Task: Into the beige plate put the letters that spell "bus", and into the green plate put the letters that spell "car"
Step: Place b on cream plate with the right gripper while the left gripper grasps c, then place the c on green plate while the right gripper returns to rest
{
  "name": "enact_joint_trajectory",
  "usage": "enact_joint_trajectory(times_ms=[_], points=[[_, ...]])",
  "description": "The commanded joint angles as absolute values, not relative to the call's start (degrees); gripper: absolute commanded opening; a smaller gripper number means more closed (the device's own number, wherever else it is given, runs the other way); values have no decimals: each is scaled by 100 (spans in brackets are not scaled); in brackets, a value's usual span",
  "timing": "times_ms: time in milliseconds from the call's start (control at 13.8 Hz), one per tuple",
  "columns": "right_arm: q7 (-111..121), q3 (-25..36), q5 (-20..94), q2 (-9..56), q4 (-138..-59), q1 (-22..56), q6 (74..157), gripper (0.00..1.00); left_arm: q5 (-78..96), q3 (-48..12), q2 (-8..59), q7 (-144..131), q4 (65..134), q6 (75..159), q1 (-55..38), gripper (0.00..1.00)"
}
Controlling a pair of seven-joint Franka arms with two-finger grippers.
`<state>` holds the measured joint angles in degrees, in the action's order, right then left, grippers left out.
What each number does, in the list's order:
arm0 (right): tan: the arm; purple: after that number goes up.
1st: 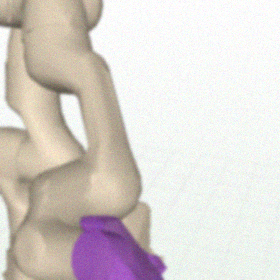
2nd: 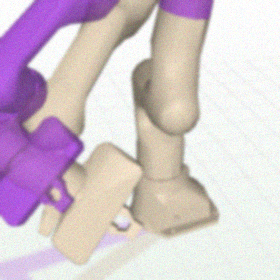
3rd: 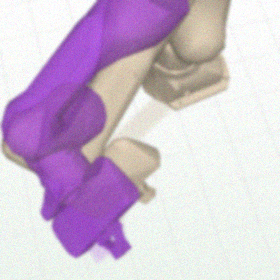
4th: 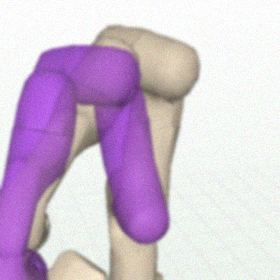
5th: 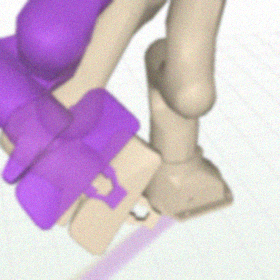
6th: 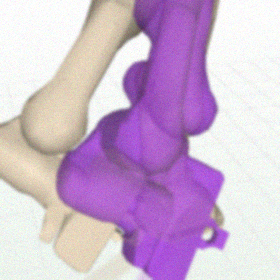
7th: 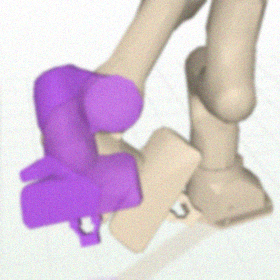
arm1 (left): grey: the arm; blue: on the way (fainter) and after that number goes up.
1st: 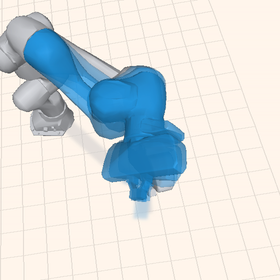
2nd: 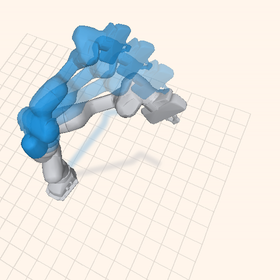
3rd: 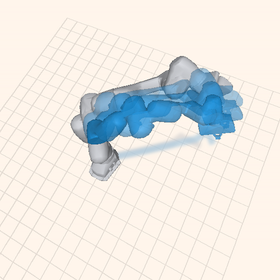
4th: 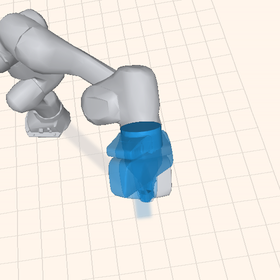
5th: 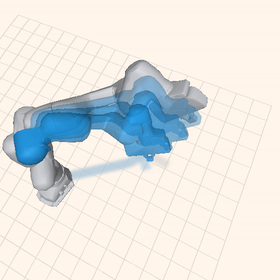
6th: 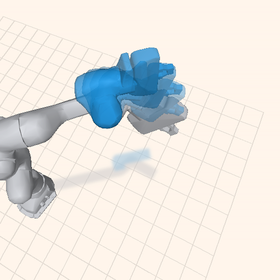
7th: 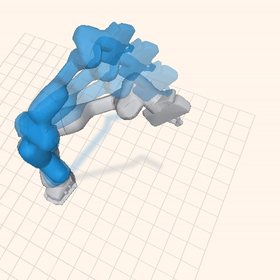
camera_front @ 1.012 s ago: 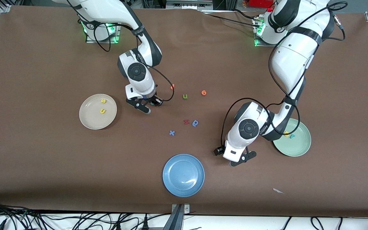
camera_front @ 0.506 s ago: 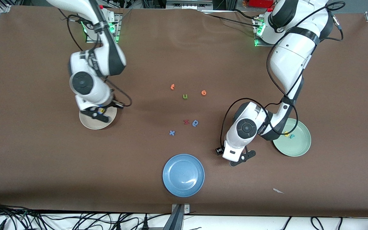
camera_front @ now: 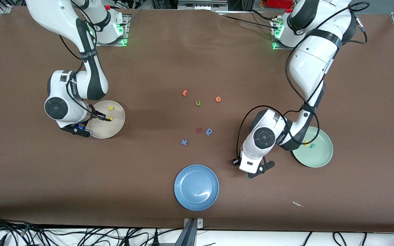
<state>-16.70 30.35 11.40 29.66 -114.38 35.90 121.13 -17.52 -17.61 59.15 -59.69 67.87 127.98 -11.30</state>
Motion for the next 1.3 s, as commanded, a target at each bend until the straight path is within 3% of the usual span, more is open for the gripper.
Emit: enact_joint_trajectory(times_ms=[0,289,651,940,1084,1229], points=[[-1547,2988,1362,3120,-11321,3586,12112,100,-1652,-1652,6056,-6012,6574,12771,-1257,33],[-1529,3006,1336,2691,-10821,3621,11314,100,-1652,-1652,6056,-5985,6583,12771,-1257,21],[-1433,3041,1292,2566,-8732,3569,9356,100,-1722,-1644,5977,-5881,6618,12675,-1222,6],[-880,3217,1266,2164,-7999,3472,8631,100,-1740,-1679,5477,-4846,6670,11700,-810,5],[-896,2737,1135,1725,-8164,2991,8596,100,-1714,-1679,5300,-3994,6723,11261,-555,5],[-897,1571,172,1189,-8672,2201,8779,100,-1723,-1696,4985,-3239,7029,11005,-187,4]])
